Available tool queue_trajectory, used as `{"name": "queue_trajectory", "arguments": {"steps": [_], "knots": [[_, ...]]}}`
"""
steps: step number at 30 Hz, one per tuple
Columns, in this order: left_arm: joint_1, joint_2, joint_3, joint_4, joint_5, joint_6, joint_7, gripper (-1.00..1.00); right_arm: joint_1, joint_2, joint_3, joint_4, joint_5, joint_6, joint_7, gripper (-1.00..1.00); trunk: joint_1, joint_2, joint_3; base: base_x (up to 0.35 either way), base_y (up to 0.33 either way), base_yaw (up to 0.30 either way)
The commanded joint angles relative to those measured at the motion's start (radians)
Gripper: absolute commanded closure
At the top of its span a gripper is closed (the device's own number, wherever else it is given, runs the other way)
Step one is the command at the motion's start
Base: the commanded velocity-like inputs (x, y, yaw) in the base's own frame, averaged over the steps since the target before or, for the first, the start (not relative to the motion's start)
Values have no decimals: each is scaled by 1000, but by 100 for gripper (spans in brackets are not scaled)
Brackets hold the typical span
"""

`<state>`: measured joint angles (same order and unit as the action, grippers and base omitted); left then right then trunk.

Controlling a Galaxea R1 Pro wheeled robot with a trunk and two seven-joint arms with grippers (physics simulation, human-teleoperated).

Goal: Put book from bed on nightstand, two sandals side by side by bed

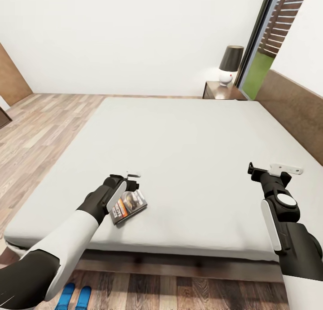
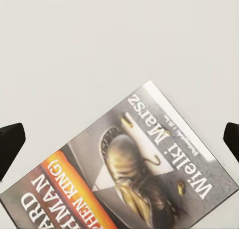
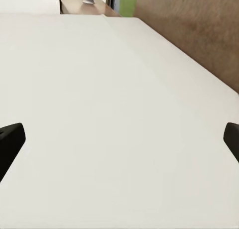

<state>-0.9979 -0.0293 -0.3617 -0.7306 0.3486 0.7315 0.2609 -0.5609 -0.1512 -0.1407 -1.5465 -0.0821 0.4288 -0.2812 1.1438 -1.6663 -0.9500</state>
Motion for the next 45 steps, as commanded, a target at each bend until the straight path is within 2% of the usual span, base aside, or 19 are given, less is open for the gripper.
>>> {"name": "queue_trajectory", "arguments": {"steps": [1,10,24,45], "knots": [[-1,0,-3,-1,10,2,9,-100,-1,-1,1,-1,-8,4,-6,-100,4,-8,-6,0,0,0],[-1,1,-3,-2,10,1,9,-100,-1,-1,2,-1,-8,4,-6,-100,38,-71,-48,0,0,0],[-1,2,-4,-77,10,2,12,-100,-1,-1,2,-1,-8,4,-6,-100,38,-71,-57,0,0,0],[0,4,-3,-82,10,2,15,-100,-1,-1,3,-1,-8,4,-6,-100,119,-218,-122,0,0,0]]}}
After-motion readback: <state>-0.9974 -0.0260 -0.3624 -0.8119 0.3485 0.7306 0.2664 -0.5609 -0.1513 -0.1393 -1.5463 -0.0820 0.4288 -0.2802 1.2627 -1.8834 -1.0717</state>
